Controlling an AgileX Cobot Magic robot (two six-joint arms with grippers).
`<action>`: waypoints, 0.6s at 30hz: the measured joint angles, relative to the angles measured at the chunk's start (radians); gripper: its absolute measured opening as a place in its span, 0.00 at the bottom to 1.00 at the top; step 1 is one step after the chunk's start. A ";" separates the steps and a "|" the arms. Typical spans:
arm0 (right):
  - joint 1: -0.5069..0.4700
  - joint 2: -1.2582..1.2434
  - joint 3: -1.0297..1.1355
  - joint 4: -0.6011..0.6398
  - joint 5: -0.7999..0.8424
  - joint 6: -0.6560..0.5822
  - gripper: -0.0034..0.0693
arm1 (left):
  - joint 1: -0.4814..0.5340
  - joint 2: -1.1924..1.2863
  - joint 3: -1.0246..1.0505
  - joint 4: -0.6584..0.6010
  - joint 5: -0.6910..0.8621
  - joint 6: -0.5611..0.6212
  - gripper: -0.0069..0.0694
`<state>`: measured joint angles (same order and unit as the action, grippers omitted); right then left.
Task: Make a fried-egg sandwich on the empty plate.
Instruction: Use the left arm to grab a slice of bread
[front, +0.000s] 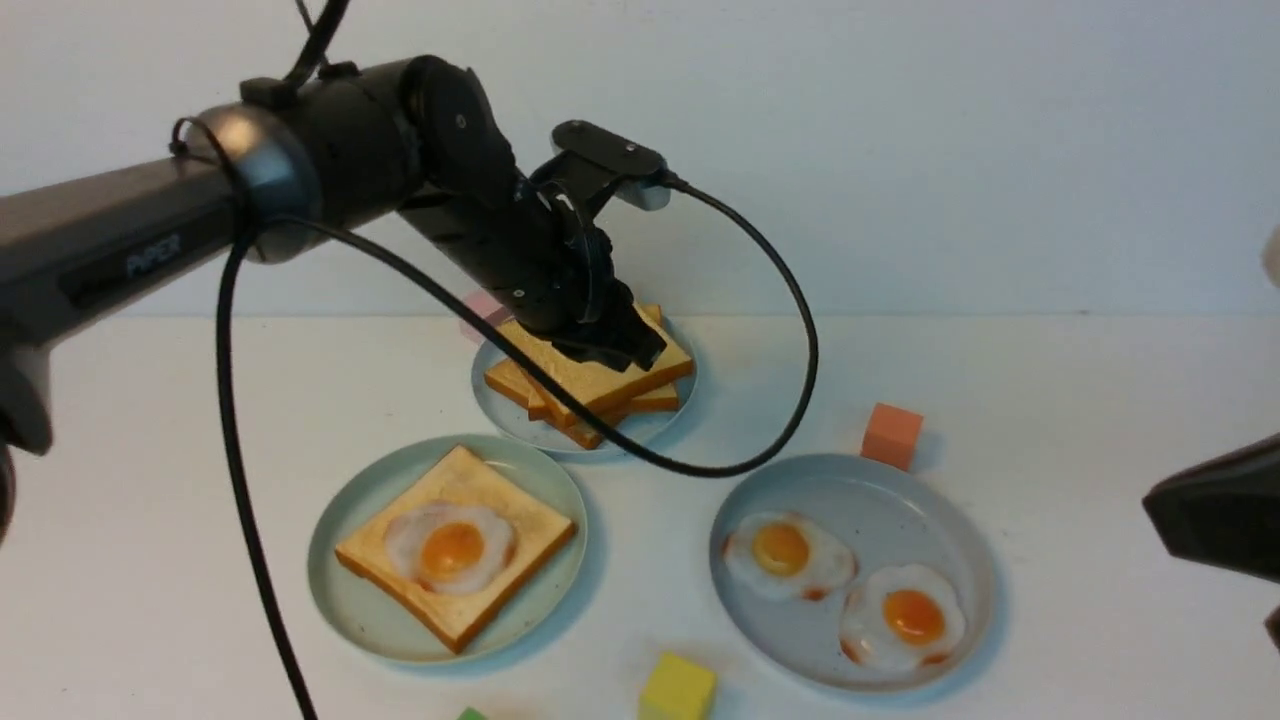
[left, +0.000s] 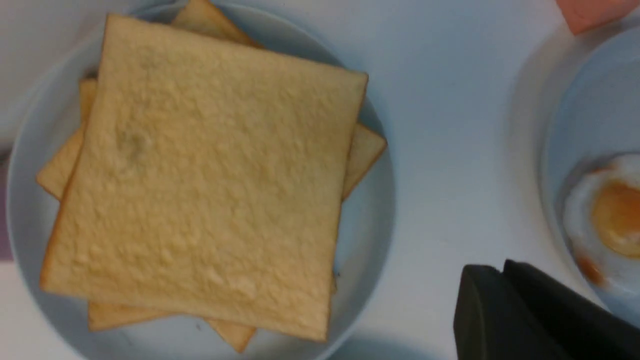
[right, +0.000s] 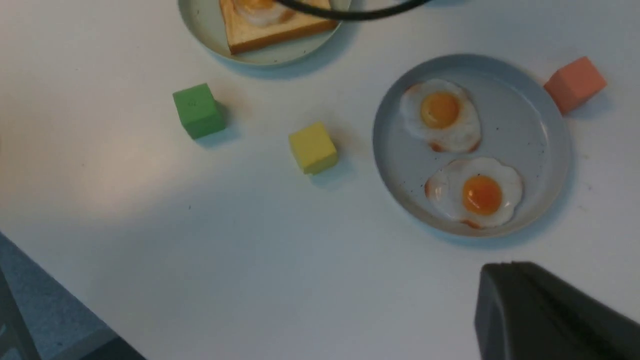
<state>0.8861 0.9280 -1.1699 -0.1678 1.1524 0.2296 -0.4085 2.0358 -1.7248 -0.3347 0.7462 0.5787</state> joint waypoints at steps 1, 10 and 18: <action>0.000 -0.002 0.000 -0.009 -0.002 0.001 0.05 | -0.002 0.015 0.000 0.001 -0.033 0.029 0.27; 0.000 -0.002 0.000 -0.025 -0.004 0.001 0.06 | -0.013 0.133 -0.002 0.017 -0.274 0.163 0.68; 0.000 -0.002 0.000 -0.026 0.002 0.001 0.06 | -0.013 0.199 -0.008 0.022 -0.352 0.163 0.67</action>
<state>0.8861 0.9256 -1.1699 -0.1943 1.1541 0.2305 -0.4213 2.2343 -1.7331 -0.3128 0.3937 0.7417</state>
